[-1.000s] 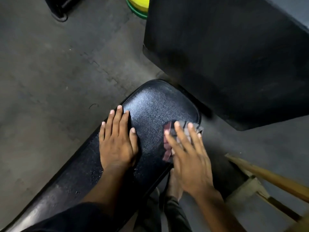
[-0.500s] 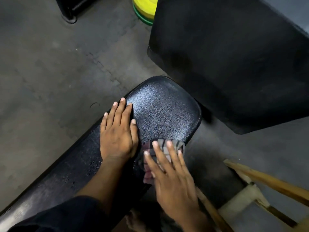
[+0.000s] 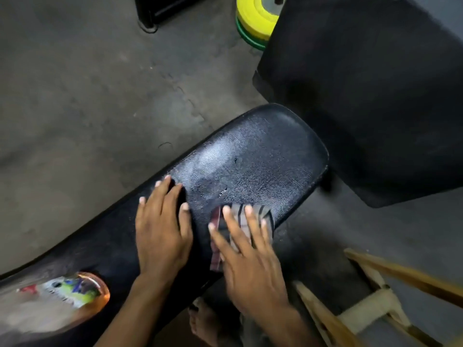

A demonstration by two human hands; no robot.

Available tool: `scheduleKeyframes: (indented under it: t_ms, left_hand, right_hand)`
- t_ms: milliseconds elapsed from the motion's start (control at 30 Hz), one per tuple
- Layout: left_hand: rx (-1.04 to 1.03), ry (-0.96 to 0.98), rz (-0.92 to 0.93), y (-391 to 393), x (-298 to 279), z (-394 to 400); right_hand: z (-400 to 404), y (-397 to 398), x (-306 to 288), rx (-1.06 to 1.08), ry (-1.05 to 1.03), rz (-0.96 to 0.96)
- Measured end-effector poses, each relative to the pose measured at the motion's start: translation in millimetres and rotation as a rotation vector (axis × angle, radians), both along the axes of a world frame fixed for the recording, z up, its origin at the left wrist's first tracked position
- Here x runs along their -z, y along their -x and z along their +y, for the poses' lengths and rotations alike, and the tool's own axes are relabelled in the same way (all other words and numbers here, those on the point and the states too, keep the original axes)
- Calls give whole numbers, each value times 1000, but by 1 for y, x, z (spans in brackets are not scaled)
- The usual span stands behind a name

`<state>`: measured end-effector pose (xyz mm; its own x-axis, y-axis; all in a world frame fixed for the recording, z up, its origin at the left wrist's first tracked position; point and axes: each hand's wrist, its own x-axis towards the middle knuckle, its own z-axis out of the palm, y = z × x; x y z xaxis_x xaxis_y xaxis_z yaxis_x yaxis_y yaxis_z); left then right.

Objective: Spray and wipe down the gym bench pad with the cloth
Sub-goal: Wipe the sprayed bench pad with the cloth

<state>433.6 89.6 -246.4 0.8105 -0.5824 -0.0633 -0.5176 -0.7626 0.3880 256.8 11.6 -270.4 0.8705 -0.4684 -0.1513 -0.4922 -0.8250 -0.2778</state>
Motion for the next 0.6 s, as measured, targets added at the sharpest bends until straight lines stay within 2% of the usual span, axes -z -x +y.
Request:
scheduleKeyframes:
  t_ms: [100,233,300,433,533,600]
  left_hand:
    - [-40,-90,-88,-6,8,24]
    - [-88,-117,-156,1,22,30]
    - [-93,-110,-181,0,27,31]
    - [-73,-128,-214,-2,31,32]
    - [-63,-160,-209,-3,30,32]
    - [-58,-167,-211,-5,30,33]
  right_hand:
    - [-19,19,-4,-30,44,55]
    - [-90,-22,-12,252,19,61]
    - [-111,-64,-10,308,3,50]
    - [-69,-118,-9,189,-20,40]
    - [-11,-93,-12,-24,-6,69]
    - [-3,-65,-14,-125,-24,73]
